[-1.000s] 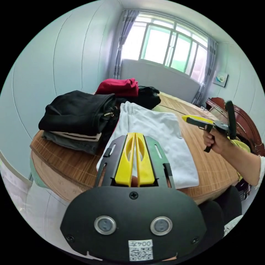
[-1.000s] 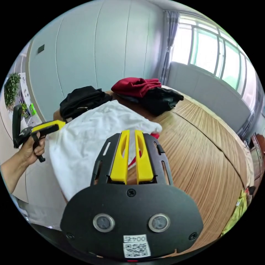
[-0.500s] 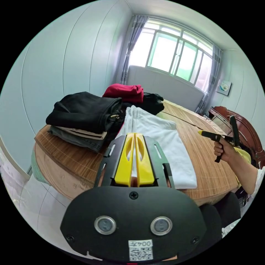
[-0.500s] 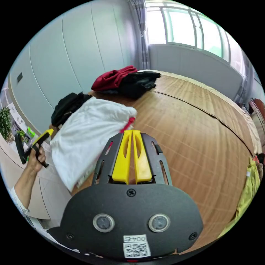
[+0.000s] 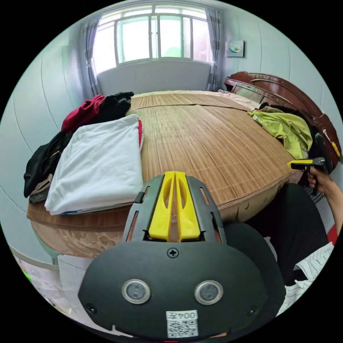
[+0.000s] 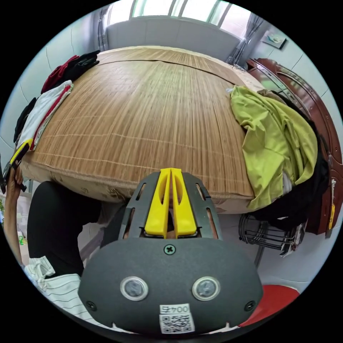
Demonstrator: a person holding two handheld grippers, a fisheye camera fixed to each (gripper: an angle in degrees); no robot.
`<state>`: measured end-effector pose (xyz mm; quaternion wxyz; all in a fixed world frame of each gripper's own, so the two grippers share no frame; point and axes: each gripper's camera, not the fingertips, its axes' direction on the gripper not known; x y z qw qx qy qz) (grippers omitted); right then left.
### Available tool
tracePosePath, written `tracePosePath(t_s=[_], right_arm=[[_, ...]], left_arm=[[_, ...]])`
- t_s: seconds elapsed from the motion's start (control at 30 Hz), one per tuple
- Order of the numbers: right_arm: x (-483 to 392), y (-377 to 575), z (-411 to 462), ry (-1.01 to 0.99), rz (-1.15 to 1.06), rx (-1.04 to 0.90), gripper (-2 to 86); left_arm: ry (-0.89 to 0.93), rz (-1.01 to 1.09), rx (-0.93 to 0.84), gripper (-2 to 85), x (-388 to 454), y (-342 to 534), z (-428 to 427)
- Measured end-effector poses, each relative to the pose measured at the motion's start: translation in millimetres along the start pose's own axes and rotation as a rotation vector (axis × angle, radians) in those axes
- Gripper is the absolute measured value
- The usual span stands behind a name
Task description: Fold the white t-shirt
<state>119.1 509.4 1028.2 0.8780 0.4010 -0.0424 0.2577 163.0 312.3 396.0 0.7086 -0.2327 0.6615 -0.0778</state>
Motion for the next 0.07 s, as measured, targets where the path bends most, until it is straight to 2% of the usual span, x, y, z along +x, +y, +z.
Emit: tracePosePath(t_s=[0.07], right_arm=[[4,5,-1,0.001,-0.018,-0.014,-0.6]], left_arm=[[-0.041,0.039,-0.048,0.7,23,4,25]])
